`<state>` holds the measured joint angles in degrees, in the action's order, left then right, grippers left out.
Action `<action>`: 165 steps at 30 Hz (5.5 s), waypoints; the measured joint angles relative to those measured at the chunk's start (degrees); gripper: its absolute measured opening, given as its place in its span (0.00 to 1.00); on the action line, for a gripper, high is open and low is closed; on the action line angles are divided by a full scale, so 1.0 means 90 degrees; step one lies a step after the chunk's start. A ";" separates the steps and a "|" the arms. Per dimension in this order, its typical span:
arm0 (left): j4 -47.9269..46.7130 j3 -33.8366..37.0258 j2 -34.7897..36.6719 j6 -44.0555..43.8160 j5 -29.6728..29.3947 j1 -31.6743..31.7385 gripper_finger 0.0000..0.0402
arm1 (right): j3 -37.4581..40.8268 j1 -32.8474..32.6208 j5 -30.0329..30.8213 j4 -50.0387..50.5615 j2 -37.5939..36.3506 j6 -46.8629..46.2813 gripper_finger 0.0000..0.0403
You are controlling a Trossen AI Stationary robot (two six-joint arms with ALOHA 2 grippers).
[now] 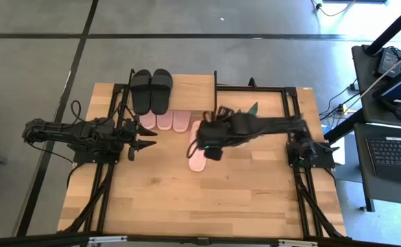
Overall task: Pick and place slides into the shelf
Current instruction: Put the pink slipper under the shelf
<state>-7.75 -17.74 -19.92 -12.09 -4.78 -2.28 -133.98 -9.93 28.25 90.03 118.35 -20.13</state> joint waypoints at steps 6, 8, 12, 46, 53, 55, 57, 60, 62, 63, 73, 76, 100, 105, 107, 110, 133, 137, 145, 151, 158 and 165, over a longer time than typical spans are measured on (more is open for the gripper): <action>-0.0015 0.0000 0.0002 0.0001 0.0000 0.0000 0.41 | 0.0100 -0.0005 0.0035 -0.0007 -0.1145 0.0271 0.58; -0.0015 0.0000 0.0000 0.0001 -0.0002 0.0000 0.41 | 0.0330 -0.0020 0.0137 -0.0016 -0.1559 0.0221 0.58; -0.0011 0.0000 0.0001 0.0001 0.0000 0.0000 0.41 | 0.1424 -0.0176 0.0996 -0.0014 -0.2556 -0.0272 0.58; 0.1155 0.0000 -0.0697 0.0080 -0.0745 0.0002 0.41 | 1.2314 -0.0212 0.0175 -0.7706 -1.2528 0.0879 0.58; 0.2071 -0.0850 -0.3013 0.1295 -0.1499 -0.0089 0.40 | 1.2606 -0.0212 0.1046 -0.7706 -1.3146 0.1137 0.58; 0.2022 -0.1298 -0.3794 0.2012 -0.1733 -0.0167 0.40 | 1.2625 -0.0212 0.1167 -0.7630 -1.3132 0.1133 0.58; 0.1948 -0.1804 -0.4531 0.2642 -0.1853 -0.0239 0.40 | 1.2627 -0.0210 0.1188 -0.7592 -1.3100 0.1123 0.58; 0.1619 -0.2503 -0.5503 0.3015 -0.1962 -0.0321 0.40 | 1.2627 -0.0212 0.1188 -0.7533 -1.3095 0.1109 0.58; 0.1404 -0.2945 -0.6038 0.3034 -0.1981 -0.0372 0.40 | 1.2627 -0.0212 0.1190 -0.7531 -1.3095 0.1107 0.58; 0.1368 -0.3145 -0.6300 0.3034 -0.2023 -0.0406 0.40 | 1.2627 -0.0212 0.1188 -0.7510 -1.3095 0.1107 0.58; 0.0910 -0.4263 -0.8392 0.3413 -0.3342 -0.0696 0.40 | 1.2627 -0.0212 0.1188 -0.6983 -1.3095 0.1065 0.58; 0.0890 -0.4493 -0.8775 0.3413 -0.3536 -0.0707 0.40 | 1.2631 -0.0212 0.1188 -0.6977 -1.3095 0.0926 0.58; -0.1284 -0.5107 -0.9055 0.2522 -0.0476 -0.1384 0.40 | 1.2641 -0.0212 0.1184 -0.6926 -1.3090 0.0917 0.58; -0.1292 -0.5103 -0.9217 0.2256 -0.0785 -0.1362 0.40 | 1.2641 -0.0212 0.1185 -0.6926 -1.3090 0.0917 0.58; -0.1287 -0.5098 -0.9275 0.2216 -0.0706 -0.1305 0.40 | 1.2641 -0.0212 0.1185 -0.6923 -1.3090 0.0924 0.58; -0.1302 -0.5079 -0.9416 0.2216 -0.0641 -0.1287 0.40 | 1.2641 -0.0212 0.1183 -0.6919 -1.3090 0.0927 0.58; -0.0996 -0.5116 -0.9916 0.1394 -0.1261 -0.1316 0.03 | 1.2641 -0.0209 0.1183 -0.6899 -1.3078 0.0939 0.58; -0.1015 -0.5108 -0.9902 0.1382 -0.1273 -0.1314 0.03 | 1.2642 -0.0209 0.1183 -0.6891 -1.3078 0.0945 0.58; -0.0923 -0.5090 -0.9887 0.1378 -0.1661 -0.1217 0.02 | 1.2641 -0.0209 0.1184 -0.6887 -1.3078 0.0954 0.58; -0.0827 -0.5085 -0.9889 0.1401 -0.1629 -0.1019 0.01 | 1.2641 -0.0209 0.1183 -0.6883 -1.3078 0.0947 0.58; -0.0634 -0.5085 -0.9889 0.1875 -0.1590 -0.0803 0.01 | 1.2641 -0.0209 0.1183 -0.6880 -1.3078 0.0951 0.58; -0.0612 -0.5085 -0.9885 0.2137 -0.1455 -0.0503 0.01 | 1.2641 -0.0209 0.1183 -0.6880 -1.3078 0.0951 0.58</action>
<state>-13.26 -63.51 -108.88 7.15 -17.87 -6.81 -20.21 -11.81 38.89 28.12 0.64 -11.57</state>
